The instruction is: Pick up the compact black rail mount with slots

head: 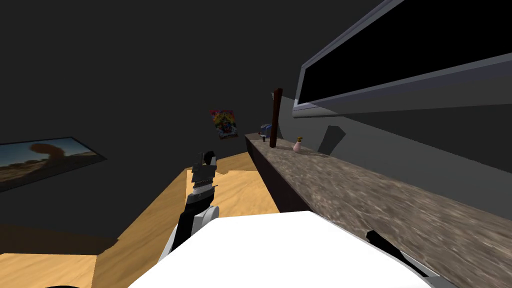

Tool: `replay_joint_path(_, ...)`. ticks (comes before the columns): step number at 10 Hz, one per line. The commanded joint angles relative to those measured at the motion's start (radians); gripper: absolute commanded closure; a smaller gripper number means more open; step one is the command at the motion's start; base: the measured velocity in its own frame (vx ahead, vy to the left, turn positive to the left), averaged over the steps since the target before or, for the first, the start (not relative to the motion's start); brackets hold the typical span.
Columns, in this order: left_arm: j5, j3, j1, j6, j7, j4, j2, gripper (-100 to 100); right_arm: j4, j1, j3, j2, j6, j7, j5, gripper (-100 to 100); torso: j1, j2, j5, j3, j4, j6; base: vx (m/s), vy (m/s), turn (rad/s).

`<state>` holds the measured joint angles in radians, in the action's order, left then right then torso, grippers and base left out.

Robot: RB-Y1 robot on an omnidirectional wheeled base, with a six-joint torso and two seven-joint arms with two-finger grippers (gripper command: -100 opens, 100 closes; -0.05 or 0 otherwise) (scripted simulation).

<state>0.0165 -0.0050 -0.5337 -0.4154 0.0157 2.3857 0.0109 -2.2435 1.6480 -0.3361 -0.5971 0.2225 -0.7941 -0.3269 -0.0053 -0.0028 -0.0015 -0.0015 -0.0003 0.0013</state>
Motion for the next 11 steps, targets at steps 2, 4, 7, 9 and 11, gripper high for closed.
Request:
replay_joint_path(2,0.000,0.000,0.000,0.000,0.000,0.000,0.000,0,0.056,0.082,0.023,-0.014,0.000,-0.046,0.010,-100,0.000,0.000,0.000,0.000,0.000,-0.001,0.008,-0.064,0.289)
replay_joint_path(4,0.000,0.000,0.000,0.000,0.000,0.000,0.000,0,0.099,0.138,0.047,-0.030,-0.008,-0.081,0.019,-100,-0.001,-0.001,0.000,0.000,0.000,-0.001,0.008,-0.088,0.367)
replay_joint_path(7,0.000,0.000,0.000,0.000,0.000,0.000,0.000,0,0.137,0.194,0.068,-0.047,-0.015,-0.111,0.028,-100,0.001,0.000,0.000,0.000,0.000,-0.001,-0.002,-0.054,0.173)
replay_joint_path(9,0.000,0.000,0.000,0.000,0.000,0.000,0.000,0,0.167,0.234,0.085,-0.063,-0.021,-0.135,0.034,-100,0.000,-0.001,0.000,-0.001,0.000,-0.001,0.000,-0.076,0.271)
replay_joint_path(11,0.000,0.000,0.000,0.000,0.000,0.000,0.000,0,0.187,0.249,0.087,-0.059,-0.006,-0.143,0.034,-100,-0.002,-0.001,0.000,-0.001,0.000,0.000,0.002,-0.067,0.160)
